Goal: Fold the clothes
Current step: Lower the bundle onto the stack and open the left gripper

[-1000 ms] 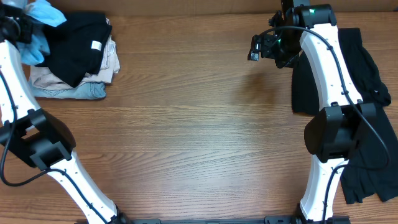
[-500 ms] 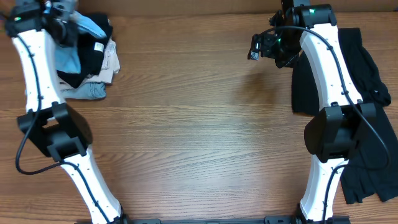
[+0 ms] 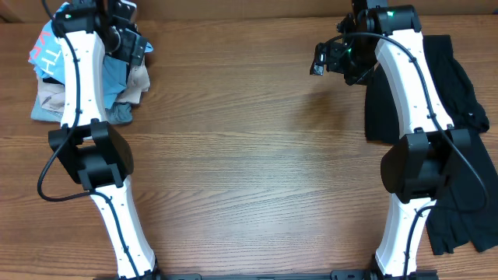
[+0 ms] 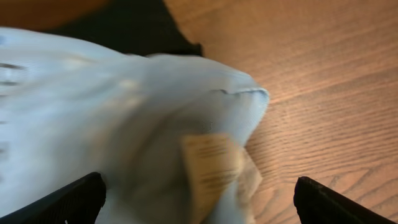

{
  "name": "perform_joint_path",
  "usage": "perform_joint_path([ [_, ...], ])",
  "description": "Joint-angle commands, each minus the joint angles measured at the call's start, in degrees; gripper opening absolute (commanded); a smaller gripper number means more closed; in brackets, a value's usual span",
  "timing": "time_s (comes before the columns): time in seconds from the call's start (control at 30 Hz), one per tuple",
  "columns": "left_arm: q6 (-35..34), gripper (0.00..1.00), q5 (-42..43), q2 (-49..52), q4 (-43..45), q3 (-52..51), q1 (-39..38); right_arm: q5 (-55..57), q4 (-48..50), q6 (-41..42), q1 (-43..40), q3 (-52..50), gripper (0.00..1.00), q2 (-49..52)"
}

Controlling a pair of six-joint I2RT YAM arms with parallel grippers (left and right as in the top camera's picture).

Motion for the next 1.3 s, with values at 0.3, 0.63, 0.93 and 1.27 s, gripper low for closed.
perform_joint_path([
  [0.3, -5.7, 1.0, -2.7, -7.0, -0.9, 5.1, 6.2, -0.5, 0.7, 0.2, 0.0, 1.2, 1.0, -1.1],
  [0.63, -12.0, 1.0, -0.9, 5.9, 1.6, 5.1, 12.9, -0.5, 1.3, 0.2, 0.6, 1.2, 1.0, -1.1],
  [0.93, -18.8, 1.0, -5.7, 12.1, -0.9, 5.3, 13.8, -0.5, 1.5, 0.3, 0.6, 1.2, 1.0, -1.1],
  [1.27, -20.7, 1.0, -5.7, 3.7, -7.1, 12.8, 13.7, 0.0, 0.0, -1.4, 0.2, 11.5, 1.0, -3.1],
])
